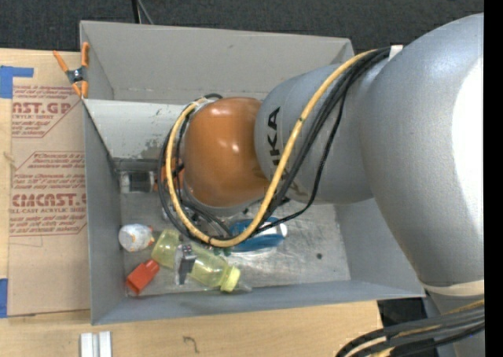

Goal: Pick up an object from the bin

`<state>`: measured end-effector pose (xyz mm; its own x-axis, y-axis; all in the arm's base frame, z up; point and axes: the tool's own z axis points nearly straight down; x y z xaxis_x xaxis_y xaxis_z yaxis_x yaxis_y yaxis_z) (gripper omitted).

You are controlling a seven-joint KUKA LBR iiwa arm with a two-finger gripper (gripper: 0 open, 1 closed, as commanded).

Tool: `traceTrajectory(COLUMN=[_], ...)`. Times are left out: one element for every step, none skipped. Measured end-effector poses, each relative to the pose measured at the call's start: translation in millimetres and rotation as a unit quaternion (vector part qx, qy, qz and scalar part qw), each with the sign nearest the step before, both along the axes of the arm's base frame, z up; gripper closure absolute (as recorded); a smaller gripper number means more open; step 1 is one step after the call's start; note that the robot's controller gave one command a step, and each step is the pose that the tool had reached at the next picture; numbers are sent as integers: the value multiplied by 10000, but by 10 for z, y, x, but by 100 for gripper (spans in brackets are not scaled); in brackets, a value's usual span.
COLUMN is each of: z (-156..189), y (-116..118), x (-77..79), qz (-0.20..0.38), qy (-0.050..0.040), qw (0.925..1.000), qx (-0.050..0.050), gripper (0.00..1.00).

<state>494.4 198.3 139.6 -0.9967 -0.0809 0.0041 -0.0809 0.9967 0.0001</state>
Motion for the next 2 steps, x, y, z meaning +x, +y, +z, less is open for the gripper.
traceTrajectory(z=[-134, -446], y=[-357, -430], x=[-17, -73], qz=[609, -1053], qy=[-20, -20], qw=[9981, 9944], qx=[3, 4], gripper=[0, 0])
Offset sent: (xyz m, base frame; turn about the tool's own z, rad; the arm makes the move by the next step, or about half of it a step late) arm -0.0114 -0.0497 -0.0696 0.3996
